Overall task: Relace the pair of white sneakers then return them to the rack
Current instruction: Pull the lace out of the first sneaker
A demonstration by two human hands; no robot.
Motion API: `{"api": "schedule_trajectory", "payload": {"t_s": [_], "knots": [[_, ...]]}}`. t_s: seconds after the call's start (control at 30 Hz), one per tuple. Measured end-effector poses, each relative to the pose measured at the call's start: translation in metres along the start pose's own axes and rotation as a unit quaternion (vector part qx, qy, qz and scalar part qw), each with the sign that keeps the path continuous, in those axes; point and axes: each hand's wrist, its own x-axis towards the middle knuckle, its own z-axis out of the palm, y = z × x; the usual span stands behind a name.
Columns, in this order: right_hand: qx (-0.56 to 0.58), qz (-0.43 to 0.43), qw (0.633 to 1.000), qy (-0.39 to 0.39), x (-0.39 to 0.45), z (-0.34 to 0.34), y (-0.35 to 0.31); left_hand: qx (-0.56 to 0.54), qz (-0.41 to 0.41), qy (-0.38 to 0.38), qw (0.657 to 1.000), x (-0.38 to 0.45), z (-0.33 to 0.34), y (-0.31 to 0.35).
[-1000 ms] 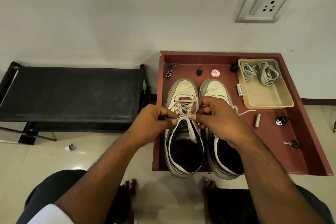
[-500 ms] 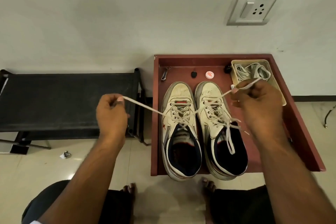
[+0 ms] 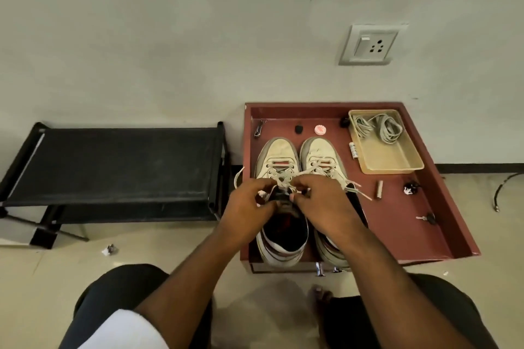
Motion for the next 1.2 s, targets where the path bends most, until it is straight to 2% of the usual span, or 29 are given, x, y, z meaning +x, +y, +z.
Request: {"api": "schedule_trajectory", "payload": {"t_s": [0.1,0.2,0.4,0.5,0.6,0.67,0.8,0.87,0.93,0.97,1.0,1.03,1.07,1.1,1.13,1.17,1.2], "knots": [[0.048,-0.009,0.999,0.001,-0.005,0.01,0.0,-0.111,-0.025,0.021,0.993,-0.003,0.004,0.0],[0.053,-0.024,0.997,0.047,-0.012,0.018,0.0,-0.202,-0.062,0.037,0.977,-0.005,0.009,0.007],[0.101,-0.043,0.989,0.096,-0.018,0.026,0.001,-0.163,-0.03,0.122,0.979,-0.008,0.021,0.01],[0.171,-0.023,0.978,0.121,-0.021,0.03,-0.001,-0.169,-0.035,0.189,0.967,-0.015,0.025,0.01],[0.276,0.016,0.945,0.172,-0.023,0.034,-0.002,-0.241,-0.081,0.273,0.928,-0.018,0.023,0.012],[0.351,0.041,0.913,0.203,-0.024,0.032,-0.004,-0.329,-0.108,0.291,0.892,-0.019,0.019,0.015],[0.536,0.071,0.806,0.241,-0.026,0.008,-0.006,-0.493,-0.183,0.292,0.799,-0.024,0.0,0.024],[0.564,0.064,0.772,0.286,-0.029,-0.013,0.003,-0.549,-0.204,0.298,0.754,-0.024,-0.019,0.023],[0.577,0.055,0.745,0.329,-0.031,-0.034,0.014,-0.57,-0.207,0.304,0.735,-0.024,-0.044,0.014],[0.567,0.055,0.748,0.34,-0.033,-0.043,0.02,-0.564,-0.213,0.316,0.733,-0.026,-0.056,0.009],[0.527,0.061,0.773,0.348,-0.036,-0.05,0.027,-0.532,-0.229,0.341,0.74,-0.028,-0.066,0.003],[0.44,0.073,0.82,0.358,-0.041,-0.055,0.031,-0.47,-0.253,0.373,0.759,-0.031,-0.072,-0.001],[0.317,0.083,0.872,0.364,-0.045,-0.057,0.036,-0.373,-0.273,0.403,0.79,-0.037,-0.075,-0.003],[0.194,0.069,0.906,0.371,-0.051,-0.056,0.038,-0.267,-0.264,0.416,0.829,-0.043,-0.071,-0.004],[0.1,0.032,0.921,0.374,-0.056,-0.052,0.035,-0.164,-0.218,0.409,0.871,-0.048,-0.064,-0.002],[0.06,-0.008,0.933,0.355,-0.059,-0.043,0.029,-0.085,-0.152,0.374,0.911,-0.051,-0.054,0.003],[0.075,-0.037,0.946,0.312,-0.059,-0.032,0.022,-0.036,-0.099,0.312,0.944,-0.051,-0.041,0.007]]}}
